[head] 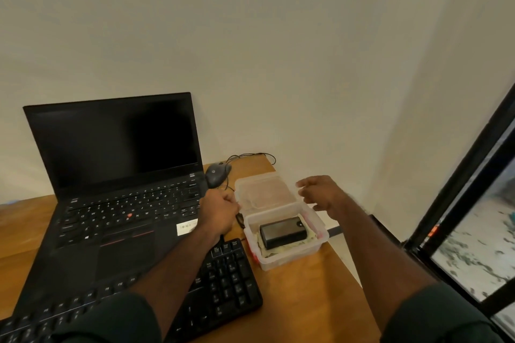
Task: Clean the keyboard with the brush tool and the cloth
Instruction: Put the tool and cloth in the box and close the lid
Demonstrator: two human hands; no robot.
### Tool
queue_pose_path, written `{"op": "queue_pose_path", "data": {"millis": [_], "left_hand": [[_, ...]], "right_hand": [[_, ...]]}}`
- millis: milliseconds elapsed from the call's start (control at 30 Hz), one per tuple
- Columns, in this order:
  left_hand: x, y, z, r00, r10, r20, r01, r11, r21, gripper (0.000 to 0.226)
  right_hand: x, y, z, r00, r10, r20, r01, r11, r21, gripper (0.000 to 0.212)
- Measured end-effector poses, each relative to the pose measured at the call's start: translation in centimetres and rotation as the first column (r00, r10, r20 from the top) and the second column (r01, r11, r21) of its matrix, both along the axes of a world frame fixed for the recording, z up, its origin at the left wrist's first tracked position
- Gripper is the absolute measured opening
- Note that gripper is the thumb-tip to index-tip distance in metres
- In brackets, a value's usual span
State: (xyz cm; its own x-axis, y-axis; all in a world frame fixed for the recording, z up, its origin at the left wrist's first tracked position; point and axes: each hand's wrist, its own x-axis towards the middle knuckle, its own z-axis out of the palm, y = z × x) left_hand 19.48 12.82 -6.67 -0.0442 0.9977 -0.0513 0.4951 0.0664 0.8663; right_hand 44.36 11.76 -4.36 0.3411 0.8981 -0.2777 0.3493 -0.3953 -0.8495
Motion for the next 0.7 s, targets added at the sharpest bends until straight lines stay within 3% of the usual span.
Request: {"op": "queue_pose_path", "data": {"millis": [67,200,333,500,700], "left_hand": [[0.0,-0.5,0.9,0.994,-0.015,0.104,0.01,0.999,0.049,0.018],[0.0,-1.8,2.4,0.978,-0.041,0.204,0.014,0.991,0.134,0.015],[0.4,-3.3,3.2,0.943,-0.034,0.33,0.003,0.996,0.093,0.017],[0.3,-5.6,3.7,0.87,-0.003,0.493,-0.023,0.999,0.046,0.032],[0.2,-9.0,3.2,0.887,0.034,0.46,-0.016,0.999,-0.042,0.011]], "right_hand": [[0.4,-0.3,0.7,0.999,-0.036,-0.016,0.037,0.995,0.091,0.024],[0.7,-1.0,2.2,0.975,-0.1,-0.199,0.141,0.969,0.203,0.016],[0.9,-2.3,3.6,0.932,-0.157,-0.326,0.231,0.952,0.203,0.03],[1.2,-4.8,3.9,0.877,-0.131,-0.462,0.236,0.956,0.177,0.031],[1.3,-7.1,2.6,0.925,-0.093,-0.368,0.168,0.97,0.177,0.024]]}}
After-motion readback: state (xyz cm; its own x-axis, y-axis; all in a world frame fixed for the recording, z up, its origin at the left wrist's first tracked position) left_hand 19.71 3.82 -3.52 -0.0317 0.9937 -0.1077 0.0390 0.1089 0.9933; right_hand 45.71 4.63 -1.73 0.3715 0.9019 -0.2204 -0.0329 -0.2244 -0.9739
